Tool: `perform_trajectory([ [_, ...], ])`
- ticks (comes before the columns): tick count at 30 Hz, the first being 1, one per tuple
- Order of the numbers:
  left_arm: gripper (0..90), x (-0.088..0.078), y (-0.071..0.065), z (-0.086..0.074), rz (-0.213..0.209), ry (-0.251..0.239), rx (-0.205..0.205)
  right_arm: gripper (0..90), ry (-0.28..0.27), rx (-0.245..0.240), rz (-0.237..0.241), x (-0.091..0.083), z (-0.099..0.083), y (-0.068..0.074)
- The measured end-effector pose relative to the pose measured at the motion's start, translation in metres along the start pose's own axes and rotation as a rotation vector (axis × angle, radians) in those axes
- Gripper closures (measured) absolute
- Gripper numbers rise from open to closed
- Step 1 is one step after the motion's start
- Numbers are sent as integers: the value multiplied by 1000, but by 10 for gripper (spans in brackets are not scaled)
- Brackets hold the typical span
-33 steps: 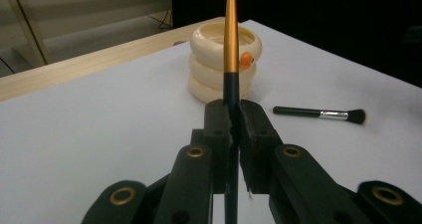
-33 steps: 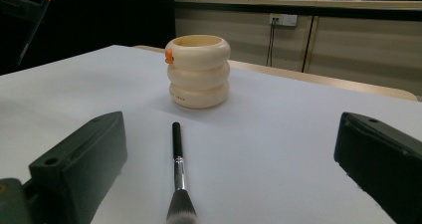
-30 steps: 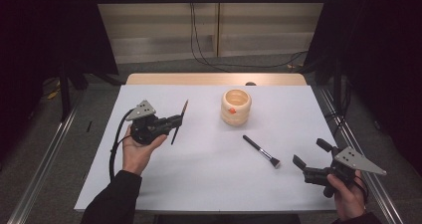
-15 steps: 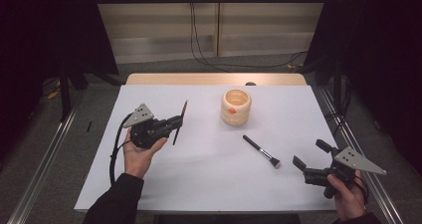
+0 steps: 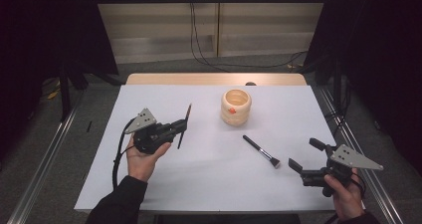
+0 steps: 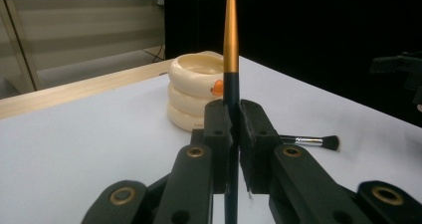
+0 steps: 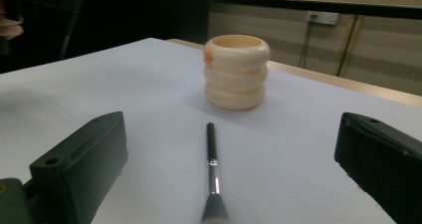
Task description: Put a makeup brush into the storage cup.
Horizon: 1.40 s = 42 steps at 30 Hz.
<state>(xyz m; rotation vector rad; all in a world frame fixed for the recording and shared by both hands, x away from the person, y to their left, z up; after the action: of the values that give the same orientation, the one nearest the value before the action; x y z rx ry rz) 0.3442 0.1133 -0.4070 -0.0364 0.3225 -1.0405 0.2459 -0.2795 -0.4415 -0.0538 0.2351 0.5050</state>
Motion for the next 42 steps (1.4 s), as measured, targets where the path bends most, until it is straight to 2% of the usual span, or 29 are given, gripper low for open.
perform_trajectory([
  [2, 833, 0, -2, -1, -14, 12, 14, 0, 1, 2, 35, 2, 2, 3],
  [4, 833, 1, -5, -1, -16, 14, 8, 11, 0, 21, 59, 4, 4, 7],
  [5, 833, 3, -6, -1, -18, 9, 7, 21, -1, 20, 62, 5, 5, 7],
  [7, 833, 3, -10, 0, -49, 5, 17, 32, -7, 22, 78, 8, 7, 9],
  [8, 833, 4, -12, 0, -34, 7, 12, 42, -9, 27, 83, 9, 9, 10],
  [10, 833, 6, -16, 0, -54, 2, 17, 60, -17, 29, 92, 11, 12, 12],
  [11, 833, 6, -18, 0, -50, 3, 17, 72, -21, 27, 101, 12, 14, 14],
  [12, 833, 8, -21, 0, -68, -1, 18, 80, -29, 34, 113, 13, 16, 15],
  [13, 833, 9, -23, 0, -63, 8, 21, 89, -37, 37, 125, 15, 18, 17],
  [15, 833, 11, -28, 0, -93, 2, 24, 93, -39, 39, 143, 19, 22, 21],
  [17, 833, 13, -31, 0, -83, 9, 33, 132, -38, 40, 157, 23, 25, 25],
  [19, 833, 15, -35, 0, -111, 6, 30, 142, -44, 43, 176, 27, 27, 29],
  [20, 833, 15, -37, -1, -105, 11, 28, 146, -41, 50, 181, 29, 28, 30],
  [21, 833, 17, -38, -1, -104, 11, 27, 152, -45, 47, 207, 32, 30, 33],
  [22, 833, 18, -40, -2, -121, 6, 28, 149, -44, 45, 215, 34, 32, 35],
  [23, 833, 19, -40, -2, -108, 14, 27, 147, -43, 50, 229, 36, 33, 37],
  [26, 833, 24, -41, -1, -108, 10, 17, 147, -36, 57, 275, 42, 38, 43],
  [29, 833, 28, -45, 1, -132, 2, 17, 146, -40, 66, 304, 48, 42, 48],
  [30, 833, 28, -45, 1, -118, 9, 20, 155, -38, 61, 311, 50, 43, 50],
  [34, 833, 31, -48, 2, -129, 13, 23, 232, -44, 43, 371, 55, 49, 59],
  [38, 833, 33, -50, 2, -136, 19, 34, 250, -54, 15, 384, 60, 57, 66],
  [39, 833, 34, -51, 3, -140, 13, 24, 261, -58, 11, 393, 62, 59, 68],
  [42, 833, 34, -55, 3, -146, 19, 29, 318, -60, -8, 407, 68, 65, 73],
])
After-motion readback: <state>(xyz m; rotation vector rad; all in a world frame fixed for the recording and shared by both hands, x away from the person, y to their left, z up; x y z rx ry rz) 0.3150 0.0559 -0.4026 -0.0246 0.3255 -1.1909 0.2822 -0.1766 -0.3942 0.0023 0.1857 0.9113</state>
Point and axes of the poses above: each handheld gripper's, and its own axes: x roughly forward along the jaws, z roughly out of its top, y roughly to its left, the point moved 6 cm from there along x, roughly forward along the jaws, and after that the axes turned 5 degrees about -z, right-handed, at the moved point
